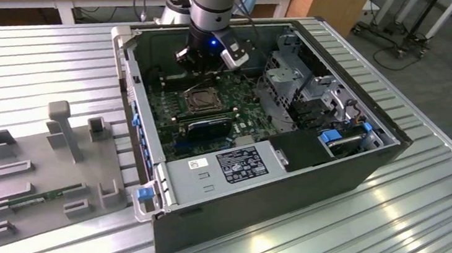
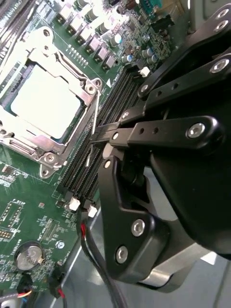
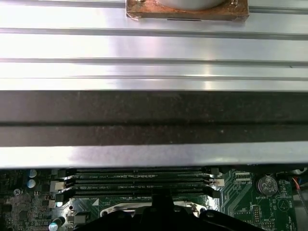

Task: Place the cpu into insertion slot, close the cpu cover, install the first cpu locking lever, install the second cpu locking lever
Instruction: 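Install the first cpu locking lever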

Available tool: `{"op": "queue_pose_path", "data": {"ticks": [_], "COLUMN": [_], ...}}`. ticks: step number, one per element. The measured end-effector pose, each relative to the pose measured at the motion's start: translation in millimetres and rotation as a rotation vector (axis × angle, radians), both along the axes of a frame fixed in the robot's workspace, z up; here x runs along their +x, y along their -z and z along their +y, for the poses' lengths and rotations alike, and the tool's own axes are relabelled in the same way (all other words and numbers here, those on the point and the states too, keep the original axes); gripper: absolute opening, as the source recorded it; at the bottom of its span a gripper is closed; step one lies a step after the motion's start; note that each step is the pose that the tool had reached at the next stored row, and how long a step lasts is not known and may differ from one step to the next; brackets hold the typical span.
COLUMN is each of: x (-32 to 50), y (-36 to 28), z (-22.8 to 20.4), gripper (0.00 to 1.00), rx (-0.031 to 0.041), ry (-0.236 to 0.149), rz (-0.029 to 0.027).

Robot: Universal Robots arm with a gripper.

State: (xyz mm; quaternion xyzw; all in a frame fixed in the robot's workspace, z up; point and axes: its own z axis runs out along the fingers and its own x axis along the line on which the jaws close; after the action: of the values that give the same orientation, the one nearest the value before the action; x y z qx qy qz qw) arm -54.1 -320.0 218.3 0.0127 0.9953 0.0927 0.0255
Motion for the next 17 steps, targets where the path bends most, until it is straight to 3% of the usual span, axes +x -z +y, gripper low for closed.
{"op": "queue_pose_path", "data": {"ticks": [9, 17], "x": [-10.1, -12.3], "y": [-0.7, -2.8], "z": [0.0, 0.0], "gripper": [0.11, 0.11], "rx": [0.0007, 0.0161], "ry": [0.0, 0.0], "rz": [-0.0153, -0.0226]}}
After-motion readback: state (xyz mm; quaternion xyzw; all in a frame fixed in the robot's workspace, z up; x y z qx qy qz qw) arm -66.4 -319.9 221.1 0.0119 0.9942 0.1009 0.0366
